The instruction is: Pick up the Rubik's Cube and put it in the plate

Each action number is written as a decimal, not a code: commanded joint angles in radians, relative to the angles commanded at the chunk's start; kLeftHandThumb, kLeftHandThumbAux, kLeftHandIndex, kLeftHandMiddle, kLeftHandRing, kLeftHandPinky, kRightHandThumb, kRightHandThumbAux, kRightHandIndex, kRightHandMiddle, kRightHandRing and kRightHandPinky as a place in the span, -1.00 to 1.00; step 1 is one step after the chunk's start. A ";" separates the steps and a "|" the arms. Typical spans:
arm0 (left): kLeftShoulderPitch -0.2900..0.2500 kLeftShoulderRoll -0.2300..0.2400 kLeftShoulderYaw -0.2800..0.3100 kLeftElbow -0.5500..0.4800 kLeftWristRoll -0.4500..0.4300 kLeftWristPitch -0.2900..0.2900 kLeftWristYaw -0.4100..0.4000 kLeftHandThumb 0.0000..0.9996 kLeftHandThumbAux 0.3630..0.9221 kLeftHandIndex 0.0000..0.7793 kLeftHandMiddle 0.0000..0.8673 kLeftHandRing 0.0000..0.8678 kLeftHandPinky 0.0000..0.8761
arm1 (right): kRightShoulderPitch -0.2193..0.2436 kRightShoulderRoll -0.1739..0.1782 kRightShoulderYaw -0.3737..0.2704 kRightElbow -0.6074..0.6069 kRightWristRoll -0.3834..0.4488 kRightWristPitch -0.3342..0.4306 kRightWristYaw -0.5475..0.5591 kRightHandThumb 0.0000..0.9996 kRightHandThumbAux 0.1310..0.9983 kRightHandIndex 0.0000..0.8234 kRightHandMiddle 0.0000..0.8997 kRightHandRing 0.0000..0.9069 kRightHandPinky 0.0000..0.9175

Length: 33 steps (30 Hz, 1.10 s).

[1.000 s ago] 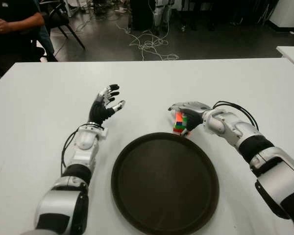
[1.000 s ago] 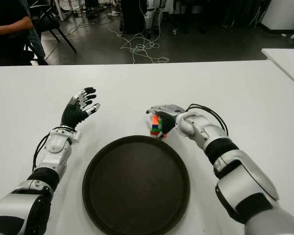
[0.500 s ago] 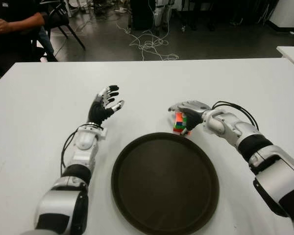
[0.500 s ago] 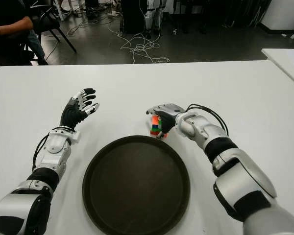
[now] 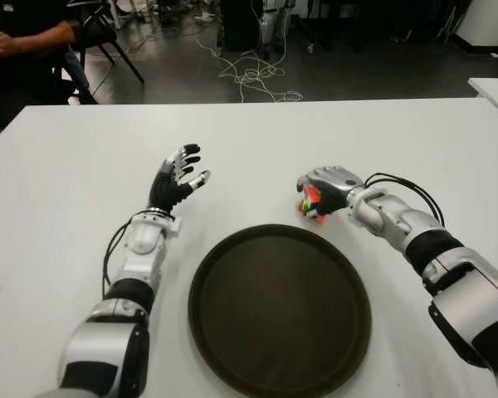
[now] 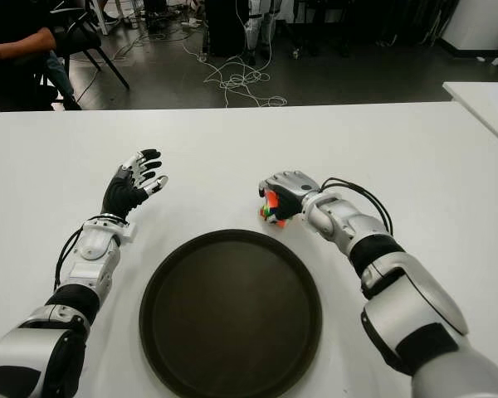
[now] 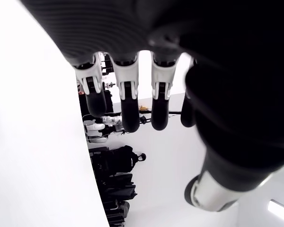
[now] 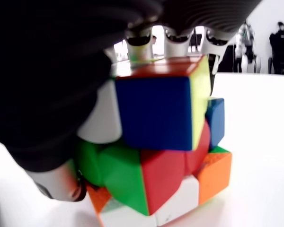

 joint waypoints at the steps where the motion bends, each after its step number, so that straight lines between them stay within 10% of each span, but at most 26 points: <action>1: 0.000 -0.001 0.001 0.000 -0.001 -0.003 0.000 -1.00 0.57 -0.47 -0.56 -0.65 -0.71 | -0.001 0.002 -0.002 0.004 0.002 0.006 -0.004 0.35 0.41 0.02 0.39 0.42 0.39; 33: 0.003 -0.005 0.004 -0.010 -0.009 0.021 0.000 -1.00 0.56 -0.49 -0.60 -0.69 -0.75 | -0.010 -0.002 -0.011 0.015 -0.002 0.024 -0.091 0.35 0.40 0.02 0.30 0.32 0.27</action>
